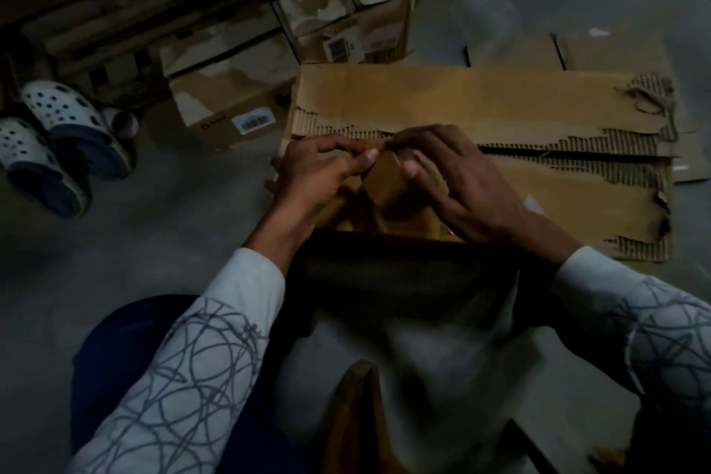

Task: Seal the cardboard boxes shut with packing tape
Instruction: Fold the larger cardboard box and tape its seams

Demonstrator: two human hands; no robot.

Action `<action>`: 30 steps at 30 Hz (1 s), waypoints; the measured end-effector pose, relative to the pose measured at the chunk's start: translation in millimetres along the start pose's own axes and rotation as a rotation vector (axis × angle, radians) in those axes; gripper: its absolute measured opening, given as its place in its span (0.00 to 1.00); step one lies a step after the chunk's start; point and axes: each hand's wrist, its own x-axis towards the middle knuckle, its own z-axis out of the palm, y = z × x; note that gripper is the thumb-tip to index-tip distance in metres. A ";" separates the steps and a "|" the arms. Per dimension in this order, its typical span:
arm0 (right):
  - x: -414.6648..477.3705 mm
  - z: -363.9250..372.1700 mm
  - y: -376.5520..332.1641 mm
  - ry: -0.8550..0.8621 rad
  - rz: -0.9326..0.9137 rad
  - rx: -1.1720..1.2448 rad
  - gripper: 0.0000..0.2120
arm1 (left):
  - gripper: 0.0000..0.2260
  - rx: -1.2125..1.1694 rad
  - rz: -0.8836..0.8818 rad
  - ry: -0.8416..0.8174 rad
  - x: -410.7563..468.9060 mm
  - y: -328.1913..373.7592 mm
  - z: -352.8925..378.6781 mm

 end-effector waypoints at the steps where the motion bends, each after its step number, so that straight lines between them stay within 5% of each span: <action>1: 0.6 3.3 -1.4 -0.037 -0.011 0.003 0.25 | 0.24 0.013 -0.001 0.012 0.6 0.3 0.0; 5: 5.8 11.2 -0.4 -0.060 -0.020 -0.038 0.38 | 0.20 0.061 -0.008 0.072 -1.4 1.0 0.6; 10: 8.1 14.3 -2.4 0.018 -0.030 0.072 0.34 | 0.09 0.049 0.128 0.181 -9.9 13.3 -6.4; 15: 13.0 15.9 -14.5 0.041 -0.013 0.160 0.33 | 0.01 -0.125 0.069 0.210 -14.5 27.6 -18.5; 30: 6.1 13.8 12.1 0.016 0.047 0.036 0.35 | 0.05 -0.358 -0.188 0.126 -8.9 22.5 -4.6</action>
